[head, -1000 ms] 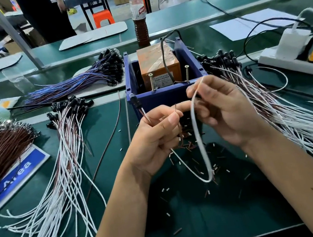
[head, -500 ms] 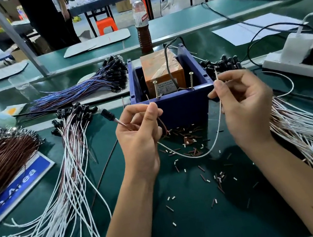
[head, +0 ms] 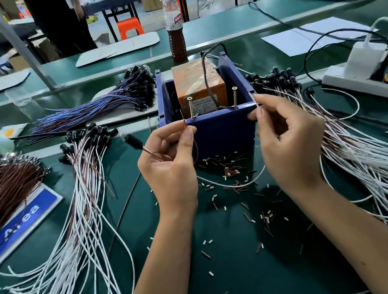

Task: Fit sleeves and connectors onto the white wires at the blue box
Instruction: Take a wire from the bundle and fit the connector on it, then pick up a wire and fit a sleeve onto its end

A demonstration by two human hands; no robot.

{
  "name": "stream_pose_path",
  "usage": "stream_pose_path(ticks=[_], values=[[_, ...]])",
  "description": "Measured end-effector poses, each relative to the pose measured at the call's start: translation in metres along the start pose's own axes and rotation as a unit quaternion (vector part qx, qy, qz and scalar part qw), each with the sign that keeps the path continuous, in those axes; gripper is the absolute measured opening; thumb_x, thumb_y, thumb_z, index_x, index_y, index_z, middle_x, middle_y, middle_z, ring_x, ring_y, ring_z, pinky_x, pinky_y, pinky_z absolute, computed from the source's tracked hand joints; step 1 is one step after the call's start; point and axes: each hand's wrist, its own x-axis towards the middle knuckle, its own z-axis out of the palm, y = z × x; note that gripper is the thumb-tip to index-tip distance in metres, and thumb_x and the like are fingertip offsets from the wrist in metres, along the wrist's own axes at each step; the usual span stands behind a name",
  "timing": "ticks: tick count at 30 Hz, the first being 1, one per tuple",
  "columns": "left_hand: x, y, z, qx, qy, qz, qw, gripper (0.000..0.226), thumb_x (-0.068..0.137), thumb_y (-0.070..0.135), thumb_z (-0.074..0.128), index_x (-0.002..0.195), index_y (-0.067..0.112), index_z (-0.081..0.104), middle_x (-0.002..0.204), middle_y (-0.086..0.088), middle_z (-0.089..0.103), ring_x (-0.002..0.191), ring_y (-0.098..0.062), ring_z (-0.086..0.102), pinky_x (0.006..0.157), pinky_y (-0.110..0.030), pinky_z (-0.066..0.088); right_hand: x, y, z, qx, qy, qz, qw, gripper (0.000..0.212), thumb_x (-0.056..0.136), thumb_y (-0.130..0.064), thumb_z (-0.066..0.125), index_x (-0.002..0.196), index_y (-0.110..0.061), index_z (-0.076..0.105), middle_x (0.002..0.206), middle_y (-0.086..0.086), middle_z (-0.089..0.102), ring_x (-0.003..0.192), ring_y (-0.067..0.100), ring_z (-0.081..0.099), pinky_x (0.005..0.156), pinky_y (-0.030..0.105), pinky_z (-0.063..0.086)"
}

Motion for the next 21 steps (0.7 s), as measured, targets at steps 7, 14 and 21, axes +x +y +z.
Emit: stream_pose_path(ticks=[7, 14, 21], values=[[0.001, -0.006, 0.012, 0.067, 0.064, 0.038, 0.995, 0.010, 0.089, 0.003, 0.077, 0.092, 0.012, 0.075, 0.075, 0.005, 0.072, 0.069, -0.009, 0.064, 0.066, -0.025, 0.052, -0.006, -0.009, 0.009, 0.033, -0.008, 0.021, 0.999, 0.024, 0.102, -0.007, 0.062, 0.122, -0.003, 0.074, 0.086, 0.000, 0.076, 0.064, 0.010, 0.070, 0.060, 0.039, 0.061], [-0.002, -0.005, 0.022, 0.106, 0.120, 0.056, 0.986, 0.008, 0.091, 0.003, 0.074, 0.091, 0.010, 0.077, 0.080, 0.001, 0.074, 0.071, -0.009, 0.064, 0.069, -0.027, 0.054, -0.008, -0.008, 0.011, 0.049, -0.043, 0.031, 0.997, 0.027, 0.103, -0.005, 0.060, 0.126, -0.002, 0.073, 0.087, 0.001, 0.075, 0.056, 0.008, 0.067, 0.058, 0.034, 0.060], [-0.004, -0.004, 0.026, 0.147, 0.125, 0.079, 0.978, 0.008, 0.091, 0.005, 0.072, 0.091, 0.010, 0.078, 0.079, -0.002, 0.074, 0.069, -0.017, 0.062, 0.067, -0.030, 0.053, -0.008, -0.007, 0.011, 0.045, -0.044, 0.032, 0.997, 0.028, 0.102, -0.004, 0.059, 0.126, -0.002, 0.073, 0.089, 0.001, 0.076, 0.061, 0.007, 0.069, 0.062, 0.030, 0.059]])
